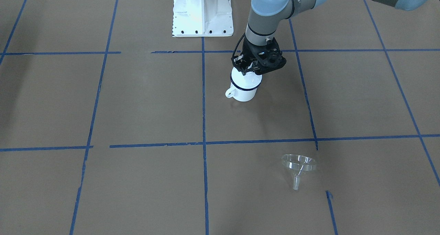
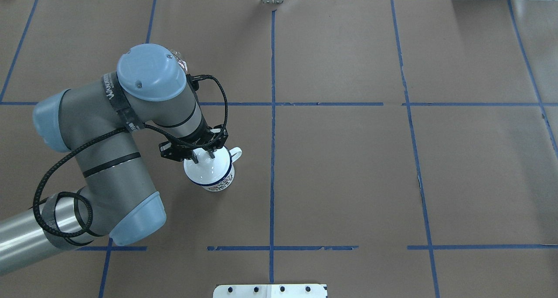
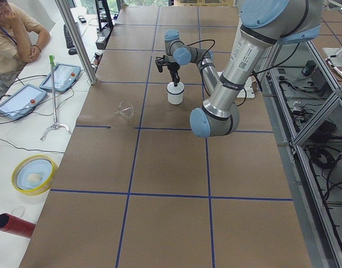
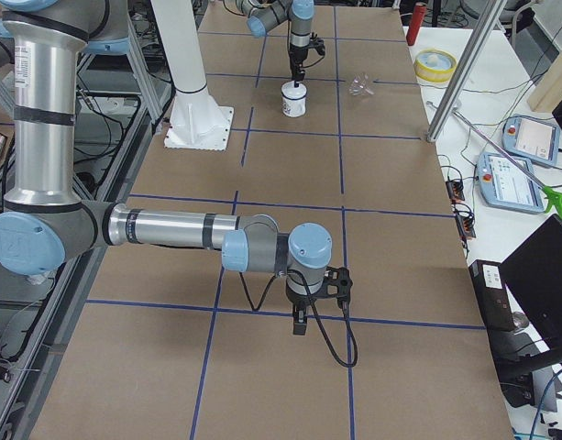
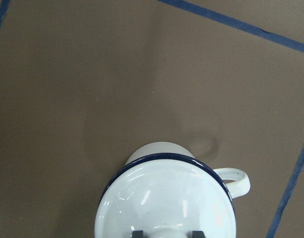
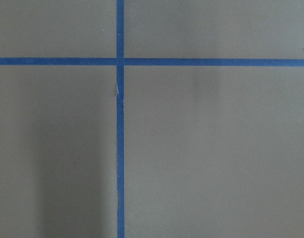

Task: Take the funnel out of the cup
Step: 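Open the left gripper to release the lid on the mug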

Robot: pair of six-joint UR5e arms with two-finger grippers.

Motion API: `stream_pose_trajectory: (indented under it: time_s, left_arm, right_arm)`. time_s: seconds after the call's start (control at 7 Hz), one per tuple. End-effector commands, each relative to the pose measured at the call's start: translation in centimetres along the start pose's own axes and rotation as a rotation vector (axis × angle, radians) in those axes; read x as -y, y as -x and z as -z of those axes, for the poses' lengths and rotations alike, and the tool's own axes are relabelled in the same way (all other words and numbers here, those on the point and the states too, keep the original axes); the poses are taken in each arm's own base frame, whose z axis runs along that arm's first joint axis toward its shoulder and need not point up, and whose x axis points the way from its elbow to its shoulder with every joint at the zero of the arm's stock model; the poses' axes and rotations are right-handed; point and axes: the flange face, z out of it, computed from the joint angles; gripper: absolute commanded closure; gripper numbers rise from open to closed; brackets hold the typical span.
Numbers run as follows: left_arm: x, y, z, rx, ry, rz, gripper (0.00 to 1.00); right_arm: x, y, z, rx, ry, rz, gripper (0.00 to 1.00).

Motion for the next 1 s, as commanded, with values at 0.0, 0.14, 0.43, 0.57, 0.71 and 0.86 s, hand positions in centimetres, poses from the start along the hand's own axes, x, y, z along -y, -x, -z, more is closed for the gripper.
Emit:
stream_pose_trajectory:
  time_s: [0.0,0.14,0.43,0.57,0.71,0.86]
  left_arm:
    - [0.0,0.0,0.0,0.0,0.0,0.0,0.51]
    - [0.0,0.0,0.0,0.0,0.0,-0.001,0.43]
    - [-0.1,0.0,0.2,-0.004,-0.002,-0.002,0.0]
    - [0.1,0.1,0.9,-0.015,-0.016,-0.012,0.0]
    - [0.3,1.6,2.9,-0.044,-0.036,-0.078,0.0]
    - [1.1,5.2,7.0,-0.092,-0.08,-0.213,0.0]
  right_arm:
    - [0.0,0.0,0.0,0.0,0.0,0.0,0.0]
    - [0.0,0.0,0.0,0.0,0.0,0.0,0.0]
    - [0.0,0.0,0.0,0.0,0.0,0.0,0.0]
    - [0.0,0.0,0.0,0.0,0.0,0.0,0.0]
    - [0.0,0.0,0.0,0.0,0.0,0.0,0.0]
    - [0.0,0.0,0.0,0.0,0.0,0.0,0.0]
